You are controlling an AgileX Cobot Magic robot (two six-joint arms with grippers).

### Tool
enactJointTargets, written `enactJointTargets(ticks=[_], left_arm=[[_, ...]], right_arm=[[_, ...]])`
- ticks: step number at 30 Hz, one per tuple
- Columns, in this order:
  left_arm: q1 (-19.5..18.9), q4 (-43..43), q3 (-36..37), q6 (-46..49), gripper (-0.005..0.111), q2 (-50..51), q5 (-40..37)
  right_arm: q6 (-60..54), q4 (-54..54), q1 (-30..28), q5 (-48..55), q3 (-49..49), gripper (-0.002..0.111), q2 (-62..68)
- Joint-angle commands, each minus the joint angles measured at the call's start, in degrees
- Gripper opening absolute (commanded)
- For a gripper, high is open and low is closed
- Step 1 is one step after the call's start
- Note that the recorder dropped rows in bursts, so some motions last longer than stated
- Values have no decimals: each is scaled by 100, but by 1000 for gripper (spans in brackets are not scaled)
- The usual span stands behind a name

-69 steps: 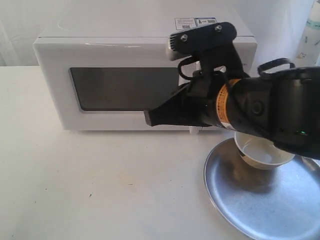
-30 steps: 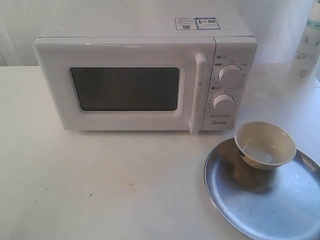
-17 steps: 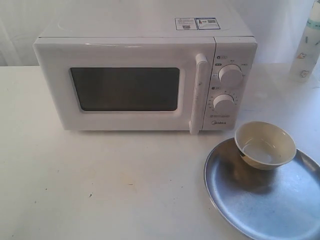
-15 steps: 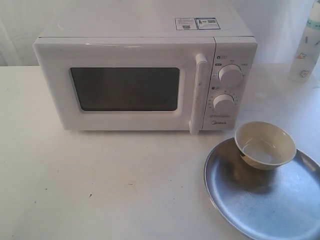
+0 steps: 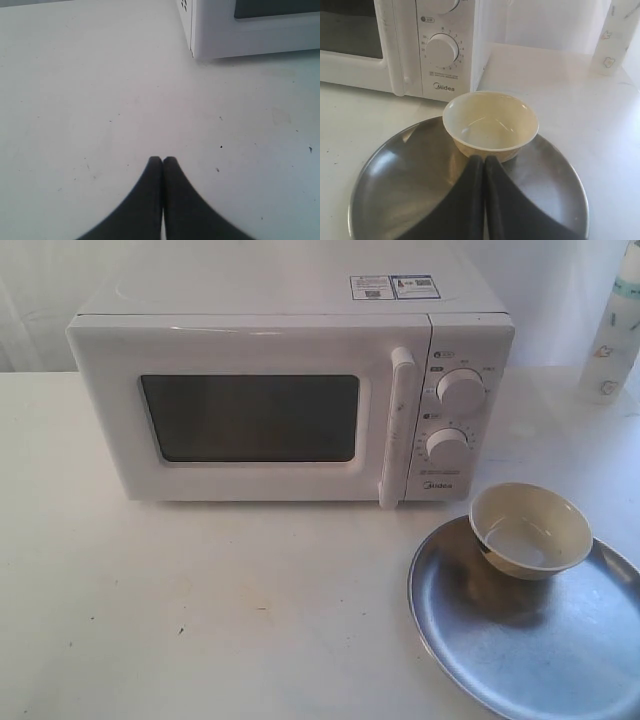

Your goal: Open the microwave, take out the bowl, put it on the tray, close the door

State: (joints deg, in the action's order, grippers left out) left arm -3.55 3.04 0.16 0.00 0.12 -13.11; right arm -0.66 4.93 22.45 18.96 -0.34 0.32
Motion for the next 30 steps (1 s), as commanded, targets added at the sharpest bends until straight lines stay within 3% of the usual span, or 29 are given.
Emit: enactJointTargets(ticks=[1,8,12,30], left_arm=[[27,36,-16,0,0,-12,-18],[27,36,-16,0,0,-12,-18],[27,36,-16,0,0,-12,-18],[27,36,-16,0,0,-12,-18]], right_arm=[[-64,-9,-16,-72,34,0,-32],[-24,-21,-16,-72,34,0,-32],[752,-44,-16,34,34,0,-32],[778,-44,-16,23,34,0,-32]])
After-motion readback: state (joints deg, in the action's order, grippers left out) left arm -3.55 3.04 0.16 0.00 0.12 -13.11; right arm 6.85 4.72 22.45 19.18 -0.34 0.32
